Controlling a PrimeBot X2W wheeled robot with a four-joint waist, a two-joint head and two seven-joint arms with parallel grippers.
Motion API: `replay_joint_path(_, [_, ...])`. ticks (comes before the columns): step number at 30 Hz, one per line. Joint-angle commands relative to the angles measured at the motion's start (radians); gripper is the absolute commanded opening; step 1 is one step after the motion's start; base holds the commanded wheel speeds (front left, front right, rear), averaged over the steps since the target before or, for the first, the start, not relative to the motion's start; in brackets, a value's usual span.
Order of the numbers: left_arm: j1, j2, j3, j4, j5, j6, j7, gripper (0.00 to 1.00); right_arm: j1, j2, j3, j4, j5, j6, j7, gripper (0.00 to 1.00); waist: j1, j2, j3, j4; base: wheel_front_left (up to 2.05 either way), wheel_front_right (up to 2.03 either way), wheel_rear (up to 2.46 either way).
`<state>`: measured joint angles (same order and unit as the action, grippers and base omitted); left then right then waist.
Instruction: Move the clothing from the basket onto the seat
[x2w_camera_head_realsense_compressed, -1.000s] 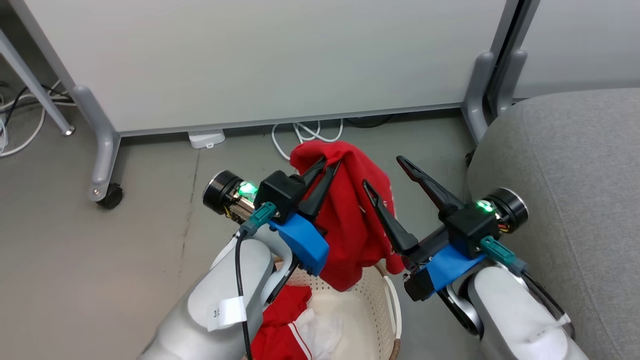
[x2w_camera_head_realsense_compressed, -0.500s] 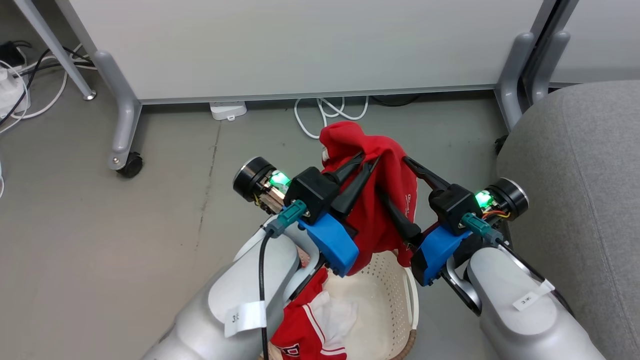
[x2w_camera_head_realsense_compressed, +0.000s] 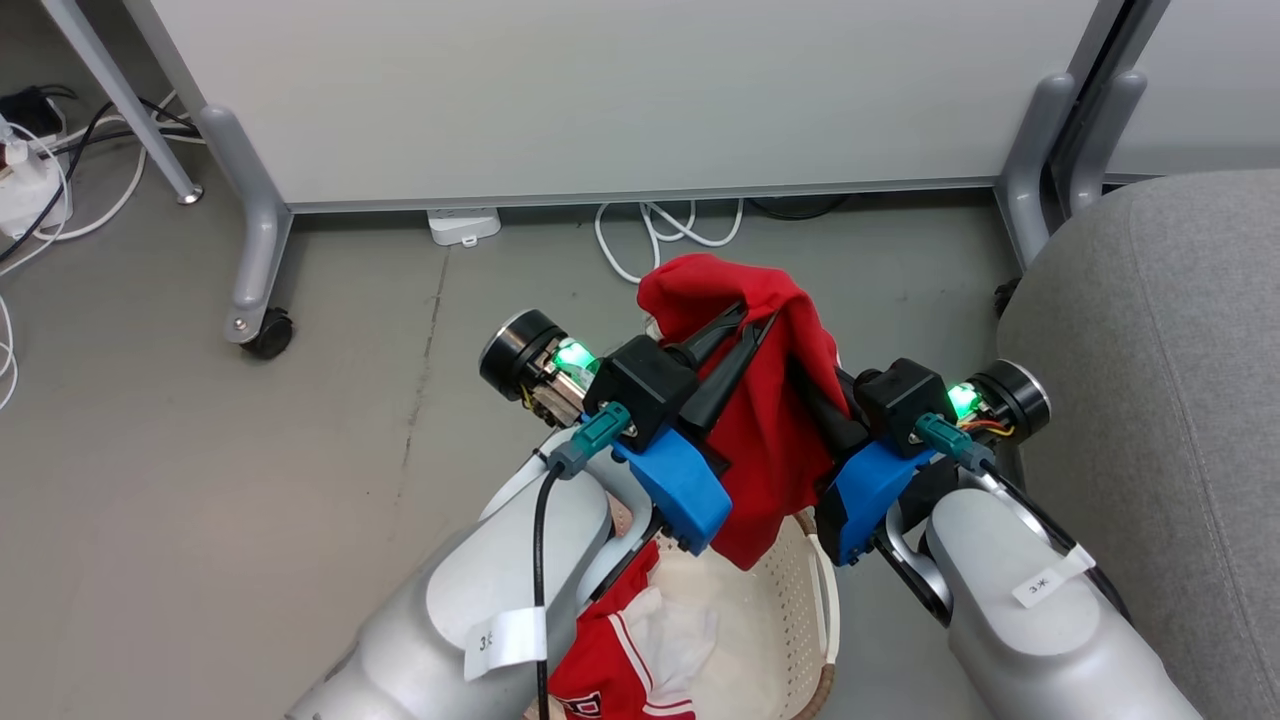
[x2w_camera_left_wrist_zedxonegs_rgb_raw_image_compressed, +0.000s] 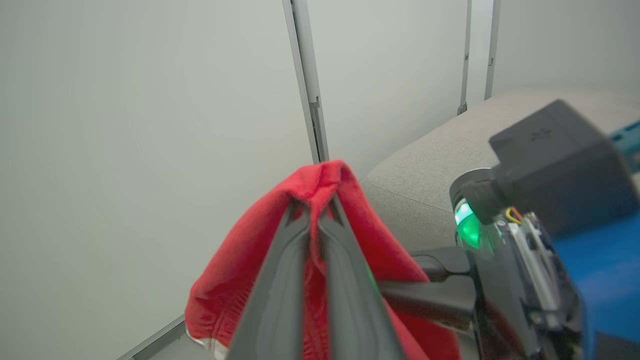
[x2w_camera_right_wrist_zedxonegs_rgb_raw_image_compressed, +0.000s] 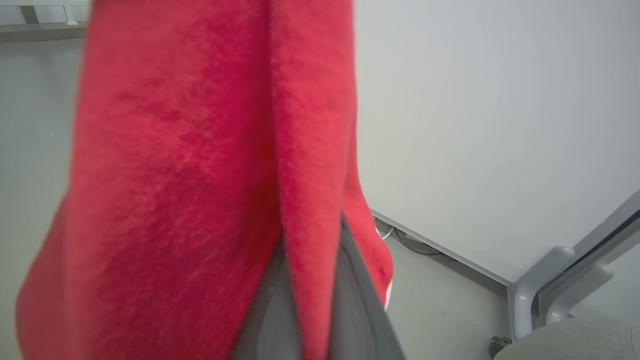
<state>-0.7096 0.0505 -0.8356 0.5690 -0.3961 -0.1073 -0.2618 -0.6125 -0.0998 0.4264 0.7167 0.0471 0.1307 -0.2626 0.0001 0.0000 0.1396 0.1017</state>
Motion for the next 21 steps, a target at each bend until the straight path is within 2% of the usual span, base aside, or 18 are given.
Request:
replay_joint_path(1, [-0.007, 0.000, 0.002, 0.004, 0.001, 0.005, -0.005, 0.00, 0.002, -0.001, -0.002, -0.005, 0.009, 0.000, -0.003, 0.00, -0.0001, 0.0000, -0.002, -0.004, 0.00, 0.00, 0.00])
replay_joint_path(12, [0.003, 0.000, 0.016, 0.016, 0.006, 0.010, -0.005, 0.00, 0.017, -0.005, -0.017, -0.026, 0.023, 0.000, -0.003, 0.00, -0.0001, 0.0000, -0.003, -0.013, 0.00, 0.00, 0.00])
replay_joint_path(13, [0.005, 0.000, 0.018, 0.016, 0.003, 0.012, -0.005, 0.93, 0.020, -0.005, -0.020, -0.027, 0.025, 0.000, -0.003, 0.00, -0.0001, 0.0000, -0.003, -0.014, 0.00, 0.00, 0.00])
replay_joint_path(14, [0.012, 0.000, 0.015, 0.024, -0.010, 0.009, -0.005, 1.00, 0.022, -0.006, -0.022, -0.028, 0.028, 0.000, -0.003, 0.00, -0.0001, 0.0000, -0.003, -0.014, 0.00, 0.00, 0.00])
replay_joint_path(21, [0.001, 0.000, 0.014, 0.034, -0.009, 0.013, -0.004, 1.00, 0.033, -0.012, -0.047, -0.045, 0.033, 0.000, -0.003, 0.00, -0.0001, 0.0000, 0.000, -0.020, 0.00, 0.00, 0.00])
